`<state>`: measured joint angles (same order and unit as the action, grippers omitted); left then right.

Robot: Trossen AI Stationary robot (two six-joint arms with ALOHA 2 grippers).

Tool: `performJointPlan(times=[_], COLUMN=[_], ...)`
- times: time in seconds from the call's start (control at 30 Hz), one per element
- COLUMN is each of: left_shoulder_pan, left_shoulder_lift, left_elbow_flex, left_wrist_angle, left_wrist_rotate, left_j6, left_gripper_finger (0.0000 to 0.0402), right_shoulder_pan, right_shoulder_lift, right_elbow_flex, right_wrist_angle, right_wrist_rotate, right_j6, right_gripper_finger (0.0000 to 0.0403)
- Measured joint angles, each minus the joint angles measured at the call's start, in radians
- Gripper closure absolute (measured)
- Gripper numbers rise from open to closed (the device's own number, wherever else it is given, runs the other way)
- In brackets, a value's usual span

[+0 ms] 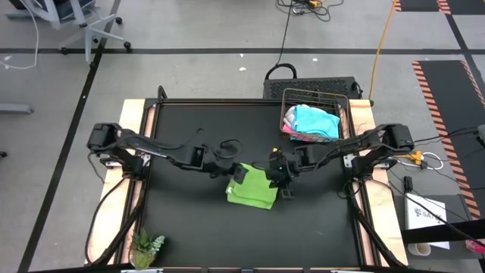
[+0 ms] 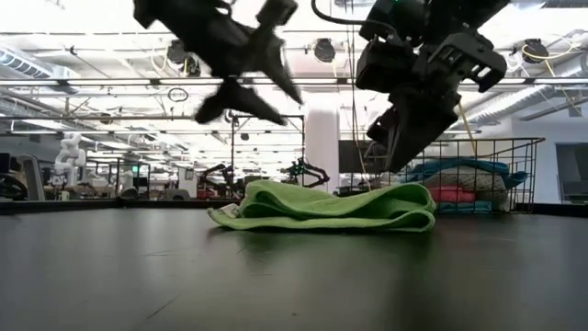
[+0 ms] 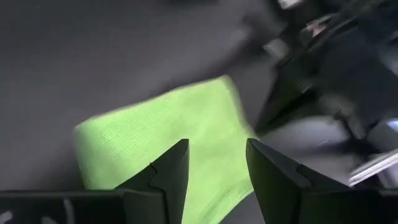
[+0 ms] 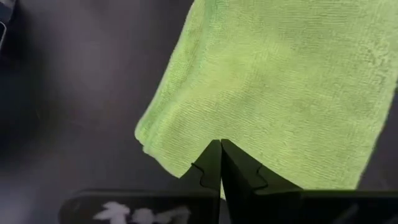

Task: Fold microfiber towels
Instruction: Fold the green towel

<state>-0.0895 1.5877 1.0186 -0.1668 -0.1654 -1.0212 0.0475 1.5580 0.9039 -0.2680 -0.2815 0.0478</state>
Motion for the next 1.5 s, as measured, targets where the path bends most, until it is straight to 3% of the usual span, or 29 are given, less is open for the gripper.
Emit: performJointPlan(times=[0.17, 0.27, 0.4, 0.63, 0.87, 1.1, 1.23, 1.33, 1.5], left_shoulder_pan=[0.004, 0.003, -0.005, -0.026, -0.048, -0.034, -0.039, -0.051, -0.066], left_shoulder_lift=[0.120, 0.170, 0.214, 0.252, 0.262, 0.257, 0.256, 0.256, 0.255], left_elbow_flex=[0.000, 0.000, 0.000, 0.000, 0.001, -0.001, -0.001, -0.001, -0.001], left_wrist_angle=[0.139, 0.144, 0.117, 0.003, -0.003, 0.195, 0.296, 0.281, 0.122], left_wrist_rotate=[0.066, 0.086, 0.116, 0.136, 0.165, 0.160, 0.165, 0.157, 0.118], left_j6=[0.005, -0.010, -0.035, -0.073, -0.093, -0.089, -0.085, -0.071, -0.082], left_gripper_finger=[0.0241, 0.0241, 0.0241, 0.0241, 0.0241, 0.0241, 0.0241, 0.0241, 0.0241], right_shoulder_pan=[0.038, 0.070, 0.108, 0.149, 0.152, 0.143, 0.136, 0.120, 0.082], right_shoulder_lift=[0.020, 0.065, 0.134, 0.205, 0.165, 0.041, 0.009, 0.019, 0.053], right_elbow_flex=[0.000, -0.002, 0.001, -0.001, -0.030, -0.032, -0.032, -0.032, -0.055], right_wrist_angle=[0.013, 0.074, 0.216, 0.227, 0.148, 0.171, 0.171, 0.165, 0.197], right_wrist_rotate=[0.021, 0.024, 0.023, 0.004, -0.031, -0.036, 0.042, 0.105, 0.155], right_j6=[0.060, 0.082, 0.135, 0.220, 0.231, 0.212, 0.154, 0.104, 0.088], right_gripper_finger=[0.0403, 0.0403, 0.0403, 0.0403, 0.0403, 0.0403, 0.0403, 0.0403, 0.0403])
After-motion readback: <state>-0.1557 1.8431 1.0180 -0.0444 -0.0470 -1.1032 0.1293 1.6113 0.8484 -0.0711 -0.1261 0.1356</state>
